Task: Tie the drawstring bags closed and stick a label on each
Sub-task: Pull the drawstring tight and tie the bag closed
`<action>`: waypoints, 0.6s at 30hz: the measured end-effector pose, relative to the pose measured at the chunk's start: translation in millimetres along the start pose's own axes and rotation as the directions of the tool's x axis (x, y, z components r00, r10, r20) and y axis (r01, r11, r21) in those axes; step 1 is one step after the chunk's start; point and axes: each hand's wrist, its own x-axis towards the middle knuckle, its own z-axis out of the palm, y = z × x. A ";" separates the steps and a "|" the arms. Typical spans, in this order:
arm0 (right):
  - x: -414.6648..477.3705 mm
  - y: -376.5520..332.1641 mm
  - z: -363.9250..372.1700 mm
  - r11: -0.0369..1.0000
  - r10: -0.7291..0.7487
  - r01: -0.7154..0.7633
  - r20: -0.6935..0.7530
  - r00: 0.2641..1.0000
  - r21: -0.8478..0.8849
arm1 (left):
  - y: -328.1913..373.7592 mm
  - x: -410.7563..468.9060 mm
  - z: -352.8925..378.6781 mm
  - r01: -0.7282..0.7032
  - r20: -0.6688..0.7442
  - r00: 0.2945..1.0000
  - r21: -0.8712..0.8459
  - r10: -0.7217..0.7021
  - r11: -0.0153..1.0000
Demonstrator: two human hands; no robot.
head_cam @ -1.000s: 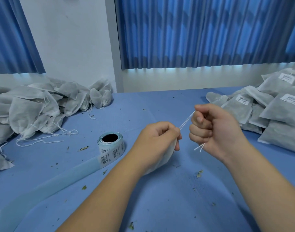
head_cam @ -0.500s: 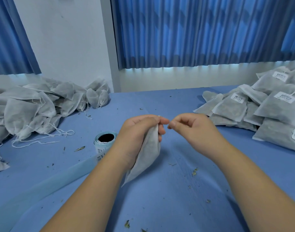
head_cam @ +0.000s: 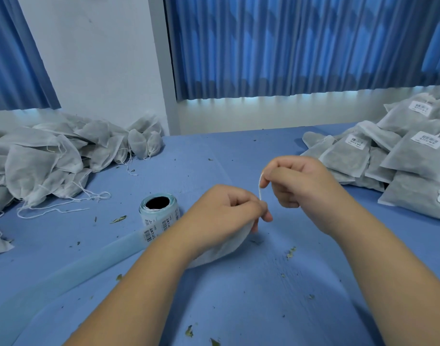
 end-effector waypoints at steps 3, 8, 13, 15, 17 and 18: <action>3.1 7.1 -1.2 0.988 0.046 -0.053 -0.056 0.997 -0.147 | 2.1 1.1 -4.1 -0.003 0.027 1.000 -0.188 0.008 0.982; 2.9 16.4 4.6 0.905 0.145 -0.131 0.005 0.989 -0.406 | -4.0 7.0 -17.2 0.082 0.026 0.997 -0.412 -0.079 0.907; 6.0 20.8 4.0 0.771 0.007 -0.033 -0.043 0.999 -0.636 | -9.4 13.0 -22.4 0.193 0.098 0.981 -0.587 -0.168 0.786; 5.8 16.5 5.0 0.834 -0.082 0.013 -0.100 0.992 -0.551 | -9.8 13.6 -22.9 0.203 0.113 0.979 -0.621 -0.170 0.757; 3.5 9.3 7.1 0.933 -0.080 0.031 -0.123 0.989 -0.358 | -10.4 13.5 -23.1 0.203 0.120 0.979 -0.630 -0.164 0.749; 1.9 5.7 7.9 0.968 -0.043 0.017 -0.100 0.994 -0.251 | -10.5 13.4 -23.2 0.202 0.122 0.979 -0.629 -0.161 0.751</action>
